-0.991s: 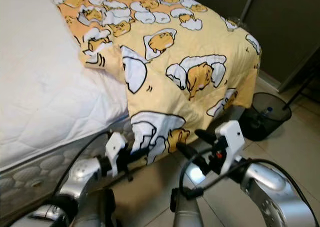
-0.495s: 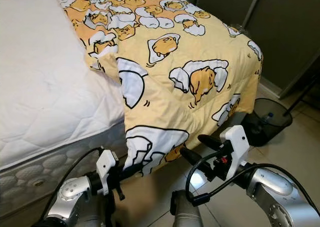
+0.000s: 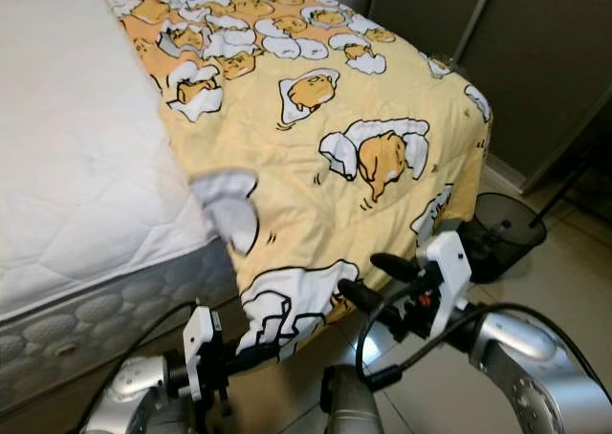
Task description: Clean up the room
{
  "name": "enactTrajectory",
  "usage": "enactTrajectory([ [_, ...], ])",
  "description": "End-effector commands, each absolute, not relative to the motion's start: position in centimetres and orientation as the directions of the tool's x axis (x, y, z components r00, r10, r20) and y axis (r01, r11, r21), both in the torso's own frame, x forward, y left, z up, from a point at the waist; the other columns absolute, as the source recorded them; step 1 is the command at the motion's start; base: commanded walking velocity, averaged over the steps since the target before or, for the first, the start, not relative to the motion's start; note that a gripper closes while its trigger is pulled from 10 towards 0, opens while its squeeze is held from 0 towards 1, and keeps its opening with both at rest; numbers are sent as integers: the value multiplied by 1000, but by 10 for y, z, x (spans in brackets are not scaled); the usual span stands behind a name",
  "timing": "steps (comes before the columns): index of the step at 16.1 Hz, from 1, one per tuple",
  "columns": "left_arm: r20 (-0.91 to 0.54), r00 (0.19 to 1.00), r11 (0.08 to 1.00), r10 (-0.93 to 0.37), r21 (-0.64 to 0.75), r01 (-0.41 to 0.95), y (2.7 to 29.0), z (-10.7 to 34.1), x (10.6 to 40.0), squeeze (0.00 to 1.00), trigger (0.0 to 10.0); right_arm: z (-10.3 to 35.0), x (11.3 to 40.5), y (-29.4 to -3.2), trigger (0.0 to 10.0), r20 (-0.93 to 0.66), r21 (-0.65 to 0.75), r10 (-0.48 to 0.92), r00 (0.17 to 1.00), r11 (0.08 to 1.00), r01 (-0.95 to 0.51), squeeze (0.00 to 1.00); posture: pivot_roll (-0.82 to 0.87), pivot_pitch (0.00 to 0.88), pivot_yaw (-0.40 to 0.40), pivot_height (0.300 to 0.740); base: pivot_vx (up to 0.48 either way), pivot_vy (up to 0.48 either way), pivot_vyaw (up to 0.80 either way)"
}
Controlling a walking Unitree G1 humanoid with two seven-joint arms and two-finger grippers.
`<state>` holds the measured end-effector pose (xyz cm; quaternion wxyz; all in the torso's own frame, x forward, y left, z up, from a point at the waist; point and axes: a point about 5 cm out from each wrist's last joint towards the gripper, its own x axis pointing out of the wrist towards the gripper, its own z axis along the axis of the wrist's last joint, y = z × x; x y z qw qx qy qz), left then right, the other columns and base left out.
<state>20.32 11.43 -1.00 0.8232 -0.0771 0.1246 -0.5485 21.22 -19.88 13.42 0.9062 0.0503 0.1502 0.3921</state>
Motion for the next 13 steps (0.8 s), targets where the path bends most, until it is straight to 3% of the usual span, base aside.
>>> enactTrajectory([
  [1, -133, 376, 399, -917, -269, 877, 110, -14, 201, 0, 0, 133, 214, -200, 10000, -249, 217, 730, 637, 683, -698, 0, -154, 0, -71, 622, 0, -247, 0],
  [9, -256, 451, 513, -855, -293, 807, 137, -28, 206, 0, 0, 129, 216, -199, 10000, -256, 215, 729, 635, 683, -698, 0, -155, 0, -65, 622, 0, -434, 0],
  [13, -320, 486, 563, -813, -219, 797, 141, -31, 208, 0, 0, 128, 216, -199, 10000, -256, 216, 725, 639, 687, -694, 0, -157, 0, -62, 622, 0, 0, 0],
])
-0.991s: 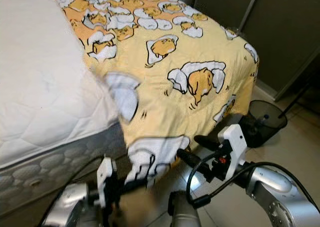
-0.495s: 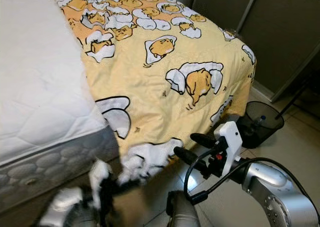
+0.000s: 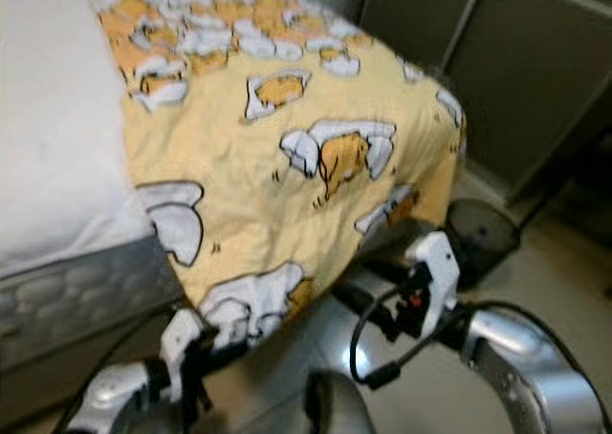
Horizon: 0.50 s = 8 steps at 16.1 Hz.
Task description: Clean up the room
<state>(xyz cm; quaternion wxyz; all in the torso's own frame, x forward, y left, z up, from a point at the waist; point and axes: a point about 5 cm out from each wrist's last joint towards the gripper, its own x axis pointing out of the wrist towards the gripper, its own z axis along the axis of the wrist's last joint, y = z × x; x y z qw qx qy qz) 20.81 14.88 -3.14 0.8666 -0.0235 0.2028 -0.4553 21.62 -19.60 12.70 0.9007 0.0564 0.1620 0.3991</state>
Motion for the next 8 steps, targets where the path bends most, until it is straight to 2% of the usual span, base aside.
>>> enactTrajectory([
  [1, -347, 502, 586, -792, -202, 785, 143, -33, 209, 0, 0, 128, 216, -199, 10000, -257, 216, 723, 641, 689, -692, 0, -157, 0, -62, 622, 0, 0, 0],
  [2, -360, 527, 608, -770, -165, 776, 144, -29, 217, 0, 1569, 127, 216, -199, 10000, -258, 216, 721, 643, 691, -689, 0, -156, 0, -61, 622, 0, 0, 0],
  [3, -360, 527, 608, -770, -165, 776, 144, -29, 217, 0, 1569, 127, 216, -199, 10000, -258, 216, 721, 643, 691, -689, 0, -156, 0, -61, 622, 0, 0, 0],
  [4, -272, 548, 590, -791, -102, 801, 140, -9, 235, 0, 10000, 126, 217, -198, 10000, -257, 215, 720, 644, 693, -688, 0, -154, 0, -58, 622, 0, 0, 0],
  [6, -140, 560, 572, -817, -67, 817, 130, 22, 253, 0, 10000, 126, 217, -198, 10000, -253, 213, 718, 649, 695, -686, 0, -155, 0, -55, 622, 0, 0, 0],
  [8, -92, 599, 605, -795, -61, 794, 126, 33, 259, 0, 10000, 125, 216, -198, 10000, -254, 214, 715, 651, 698, -684, 0, -155, 0, -53, 622, 461, 0, 0],
])
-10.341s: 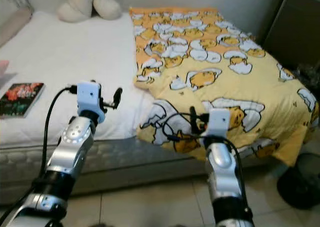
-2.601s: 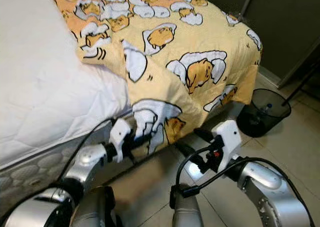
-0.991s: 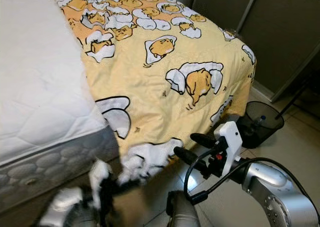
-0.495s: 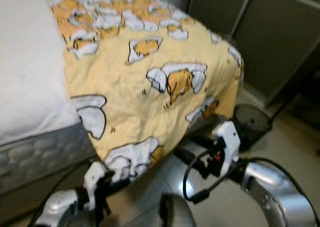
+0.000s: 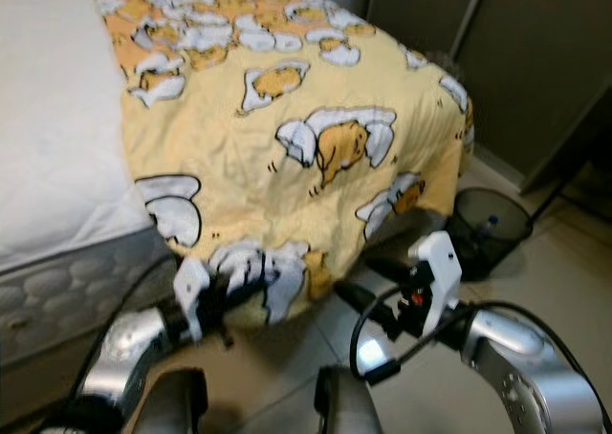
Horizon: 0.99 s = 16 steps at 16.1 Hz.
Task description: Clean up the room
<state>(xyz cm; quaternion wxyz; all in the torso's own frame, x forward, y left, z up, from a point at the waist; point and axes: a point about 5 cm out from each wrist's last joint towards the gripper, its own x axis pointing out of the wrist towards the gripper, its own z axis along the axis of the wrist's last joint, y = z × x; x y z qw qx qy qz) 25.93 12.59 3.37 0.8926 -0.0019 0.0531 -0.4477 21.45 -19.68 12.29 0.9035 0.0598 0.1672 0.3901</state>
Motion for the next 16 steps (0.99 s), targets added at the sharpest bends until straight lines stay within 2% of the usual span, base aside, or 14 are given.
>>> enactTrajectory([
  [1, -78, 608, 613, -790, -58, 788, 124, 37, 260, 0, 10000, 125, 215, -198, 10000, -255, 215, 715, 651, 698, -683, 0, -155, 2, -51, 622, 458, 0, 0],
  [7, -77, 595, 600, -800, -107, 793, 119, 43, 243, 0, 10000, 120, 213, -198, 10000, -267, 225, 716, 645, 697, -681, 0, -144, 9, -54, 622, 475, 0, 0],
  [13, -168, 569, 591, -805, -150, 793, 129, 29, 226, 0, 10000, 116, 211, -196, 10000, -278, 231, 725, 630, 687, -689, 0, -129, 21, -63, 622, 480, 0, 0],
  [16, -265, 613, 652, -744, -88, 754, 133, 18, 223, 0, 10000, 115, 212, -196, 10000, -283, 233, 728, 625, 684, -692, 0, -124, 22, -68, 622, 116, 0, 0],
])
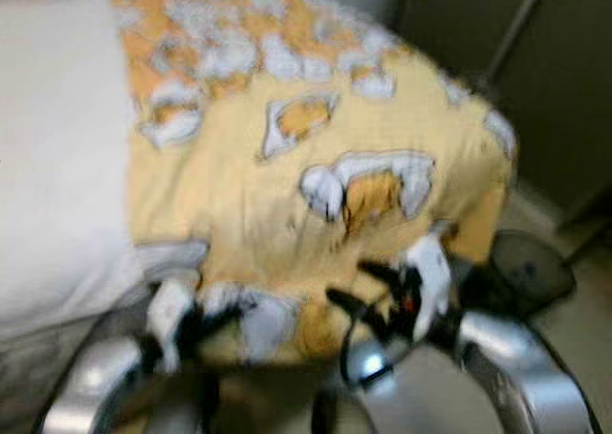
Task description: Clean up the room
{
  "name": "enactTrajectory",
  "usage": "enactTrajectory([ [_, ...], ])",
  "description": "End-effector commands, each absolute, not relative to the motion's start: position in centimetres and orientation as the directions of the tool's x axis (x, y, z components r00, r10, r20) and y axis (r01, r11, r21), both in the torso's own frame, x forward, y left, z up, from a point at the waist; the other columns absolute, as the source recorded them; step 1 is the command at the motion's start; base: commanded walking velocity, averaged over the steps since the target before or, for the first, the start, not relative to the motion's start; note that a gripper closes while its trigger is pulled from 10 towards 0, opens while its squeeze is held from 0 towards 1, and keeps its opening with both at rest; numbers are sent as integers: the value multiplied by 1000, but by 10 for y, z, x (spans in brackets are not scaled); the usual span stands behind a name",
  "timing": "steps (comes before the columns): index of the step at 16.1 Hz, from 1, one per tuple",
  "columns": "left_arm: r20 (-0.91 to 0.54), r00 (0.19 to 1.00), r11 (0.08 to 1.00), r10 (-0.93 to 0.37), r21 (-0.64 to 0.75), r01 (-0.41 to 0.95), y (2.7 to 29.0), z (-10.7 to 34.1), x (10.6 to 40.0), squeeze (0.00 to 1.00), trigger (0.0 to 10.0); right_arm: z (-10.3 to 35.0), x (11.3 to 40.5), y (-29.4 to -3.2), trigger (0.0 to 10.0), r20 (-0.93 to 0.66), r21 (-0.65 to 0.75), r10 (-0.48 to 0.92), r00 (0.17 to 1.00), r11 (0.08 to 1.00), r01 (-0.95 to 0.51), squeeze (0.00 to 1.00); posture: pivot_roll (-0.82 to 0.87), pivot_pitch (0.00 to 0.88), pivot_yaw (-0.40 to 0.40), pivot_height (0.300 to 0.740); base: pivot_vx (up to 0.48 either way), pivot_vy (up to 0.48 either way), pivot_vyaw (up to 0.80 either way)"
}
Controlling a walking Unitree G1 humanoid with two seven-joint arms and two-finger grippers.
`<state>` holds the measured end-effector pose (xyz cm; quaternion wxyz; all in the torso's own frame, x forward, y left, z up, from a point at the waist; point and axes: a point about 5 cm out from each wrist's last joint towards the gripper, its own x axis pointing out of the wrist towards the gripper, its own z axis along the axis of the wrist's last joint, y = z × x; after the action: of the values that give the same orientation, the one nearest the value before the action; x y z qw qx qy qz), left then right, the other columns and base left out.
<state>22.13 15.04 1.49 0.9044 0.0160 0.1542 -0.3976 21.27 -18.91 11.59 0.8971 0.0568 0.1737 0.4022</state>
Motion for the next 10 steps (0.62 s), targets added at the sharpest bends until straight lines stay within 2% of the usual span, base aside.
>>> enactTrajectory([
  [1, -264, 621, 658, -738, -82, 748, 134, 18, 223, 0, 10000, 115, 212, -196, 10000, -283, 232, 729, 623, 682, -693, 0, -123, 22, -70, 622, 0, 0, 0],
  [3, -253, 631, 668, -733, -96, 738, 134, 18, 222, 0, 10000, 115, 212, -195, 10000, -284, 232, 731, 621, 681, -695, 0, -120, 20, -72, 622, 0, 0, 0],
  [4, -254, 643, 683, -722, -115, 721, 135, 19, 224, 0, 10000, 114, 212, -195, 10000, -286, 233, 731, 620, 680, -695, 0, -118, 18, -73, 622, -277, -390, 0],
  [5, -251, 645, 686, -722, -134, 715, 135, 22, 226, 0, 10000, 113, 213, -195, 10000, -287, 234, 731, 619, 680, -695, 0, -116, 15, -74, 622, -371, -307, 0],
  [10, -239, 638, 675, -732, -129, 726, 132, 29, 229, 0, 10000, 112, 215, -196, 10000, -288, 236, 732, 617, 679, -696, 0, -112, 7, -74, 622, -433, 0, 0],
])
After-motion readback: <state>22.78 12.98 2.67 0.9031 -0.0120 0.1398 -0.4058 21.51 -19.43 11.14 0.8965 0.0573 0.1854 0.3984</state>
